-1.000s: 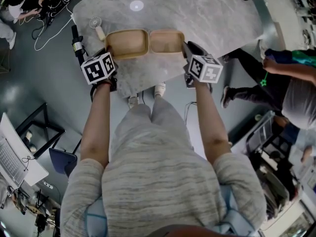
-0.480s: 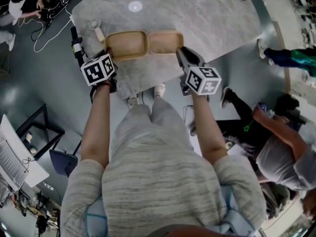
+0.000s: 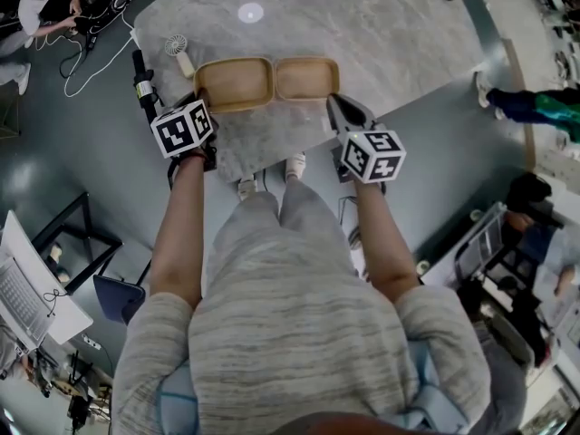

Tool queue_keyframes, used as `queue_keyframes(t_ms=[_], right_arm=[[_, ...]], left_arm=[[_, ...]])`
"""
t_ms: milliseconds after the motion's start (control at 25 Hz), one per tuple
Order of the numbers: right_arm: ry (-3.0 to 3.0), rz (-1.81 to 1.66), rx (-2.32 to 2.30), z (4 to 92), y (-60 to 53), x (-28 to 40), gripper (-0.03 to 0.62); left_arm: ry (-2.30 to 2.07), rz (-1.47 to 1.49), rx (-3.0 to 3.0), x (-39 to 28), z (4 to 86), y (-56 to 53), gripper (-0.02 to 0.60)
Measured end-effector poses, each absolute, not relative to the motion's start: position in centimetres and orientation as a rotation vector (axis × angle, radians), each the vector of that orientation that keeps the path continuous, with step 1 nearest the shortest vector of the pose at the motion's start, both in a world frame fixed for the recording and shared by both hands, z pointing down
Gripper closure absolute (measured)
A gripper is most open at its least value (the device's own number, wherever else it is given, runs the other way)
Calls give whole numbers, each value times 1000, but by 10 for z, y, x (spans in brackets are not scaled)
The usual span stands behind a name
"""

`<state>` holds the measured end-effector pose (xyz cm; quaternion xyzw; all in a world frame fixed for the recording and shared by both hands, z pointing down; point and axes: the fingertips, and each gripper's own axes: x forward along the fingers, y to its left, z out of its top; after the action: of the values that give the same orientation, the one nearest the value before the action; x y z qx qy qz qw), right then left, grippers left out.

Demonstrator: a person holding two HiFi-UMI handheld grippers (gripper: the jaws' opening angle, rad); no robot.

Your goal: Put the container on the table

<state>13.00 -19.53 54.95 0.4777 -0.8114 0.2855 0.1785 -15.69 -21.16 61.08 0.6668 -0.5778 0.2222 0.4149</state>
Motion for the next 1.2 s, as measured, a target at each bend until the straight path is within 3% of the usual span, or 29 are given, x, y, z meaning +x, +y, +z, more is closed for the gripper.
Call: queue_keyframes(t_ms=[1200], right_arm=[[-2273, 840, 1326, 559, -194, 131, 592]], left_arm=[[-1371, 621, 1478, -161, 685, -218, 551]])
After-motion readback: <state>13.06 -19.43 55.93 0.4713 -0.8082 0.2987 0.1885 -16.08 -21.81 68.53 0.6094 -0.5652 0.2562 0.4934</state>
